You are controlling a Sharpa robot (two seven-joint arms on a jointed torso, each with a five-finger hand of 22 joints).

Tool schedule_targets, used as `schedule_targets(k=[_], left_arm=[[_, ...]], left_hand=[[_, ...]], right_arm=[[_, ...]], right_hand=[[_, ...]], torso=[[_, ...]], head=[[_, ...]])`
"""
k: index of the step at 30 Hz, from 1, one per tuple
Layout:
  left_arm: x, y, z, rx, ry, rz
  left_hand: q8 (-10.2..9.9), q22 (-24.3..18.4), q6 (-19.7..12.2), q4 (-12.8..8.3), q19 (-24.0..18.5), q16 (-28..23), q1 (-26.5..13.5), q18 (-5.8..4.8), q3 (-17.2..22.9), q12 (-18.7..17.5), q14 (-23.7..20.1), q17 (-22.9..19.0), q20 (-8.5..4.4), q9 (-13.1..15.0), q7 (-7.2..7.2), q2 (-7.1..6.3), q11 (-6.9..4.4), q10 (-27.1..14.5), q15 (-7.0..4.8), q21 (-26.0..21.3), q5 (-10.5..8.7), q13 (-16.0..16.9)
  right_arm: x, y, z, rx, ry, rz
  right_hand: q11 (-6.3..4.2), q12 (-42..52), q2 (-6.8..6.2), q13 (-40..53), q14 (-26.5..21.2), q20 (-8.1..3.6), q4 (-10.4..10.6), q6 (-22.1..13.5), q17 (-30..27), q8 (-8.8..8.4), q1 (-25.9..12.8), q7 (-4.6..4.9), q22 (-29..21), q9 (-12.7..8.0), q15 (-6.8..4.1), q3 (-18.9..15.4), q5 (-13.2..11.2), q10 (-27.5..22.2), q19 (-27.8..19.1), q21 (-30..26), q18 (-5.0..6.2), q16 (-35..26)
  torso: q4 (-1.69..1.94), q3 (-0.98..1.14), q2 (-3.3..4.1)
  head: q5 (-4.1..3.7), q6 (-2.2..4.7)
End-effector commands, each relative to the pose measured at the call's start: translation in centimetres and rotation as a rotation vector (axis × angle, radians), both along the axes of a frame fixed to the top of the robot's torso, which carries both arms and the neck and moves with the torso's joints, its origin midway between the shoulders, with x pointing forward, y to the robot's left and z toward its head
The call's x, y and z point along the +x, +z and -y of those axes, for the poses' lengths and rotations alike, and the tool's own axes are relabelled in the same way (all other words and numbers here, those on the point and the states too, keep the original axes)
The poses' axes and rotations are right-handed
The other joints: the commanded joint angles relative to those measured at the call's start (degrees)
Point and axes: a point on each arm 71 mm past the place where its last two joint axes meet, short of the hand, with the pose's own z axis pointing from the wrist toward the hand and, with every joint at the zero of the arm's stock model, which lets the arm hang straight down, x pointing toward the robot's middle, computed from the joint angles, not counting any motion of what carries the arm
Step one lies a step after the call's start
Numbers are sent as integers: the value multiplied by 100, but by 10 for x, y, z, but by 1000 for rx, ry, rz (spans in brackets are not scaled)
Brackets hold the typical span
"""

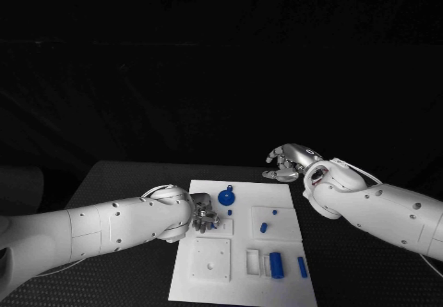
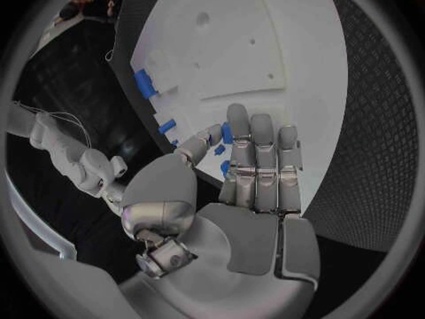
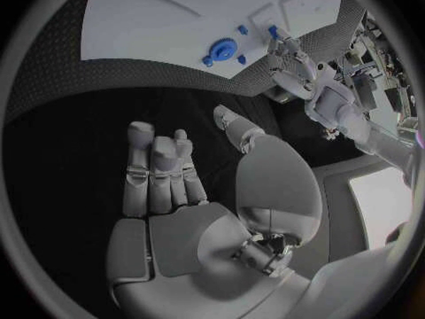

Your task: Assemble the parts on the task board

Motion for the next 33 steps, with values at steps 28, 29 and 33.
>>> schedule_targets(k=[28,29,33], left_arm=[[-4,-7,14,24,-65,-40],[-4,-7,14,24,-67,-41],[-5,-7,16,24,-72,-43]], left_hand=[[31,87,659,129,28,101,-143,32,56,109,25,-57,-426,118,-602,65,-162,-79,-27,63,-154,72],[32,87,662,131,29,105,-147,32,55,113,27,-57,-426,121,-604,66,-163,-77,-27,65,-154,75],[36,88,670,133,32,116,-157,33,51,125,33,-57,-428,128,-608,58,-166,-72,-29,70,-159,83]], right_arm=[[-1,-1,0,-9,7,-9],[-1,-1,0,-9,7,-9],[-1,-1,0,-8,7,-8]], right_hand=[[-2,44,-5,-16,4,-55,27,-49,-7,25,72,95,97,-4,-21,3,-29,-20,1,-35,222,-15],[-1,44,-5,-16,4,-55,27,-49,-7,25,72,95,97,-4,-21,3,-29,-20,1,-35,222,-15],[-1,45,-4,-18,4,-54,29,-49,-7,26,73,95,97,-4,-20,3,-29,-20,1,-35,222,-15]], torso=[[-5,6,0],[-5,7,0],[-2,8,0]], head=[[-26,-17],[-26,-17],[-30,-18]])
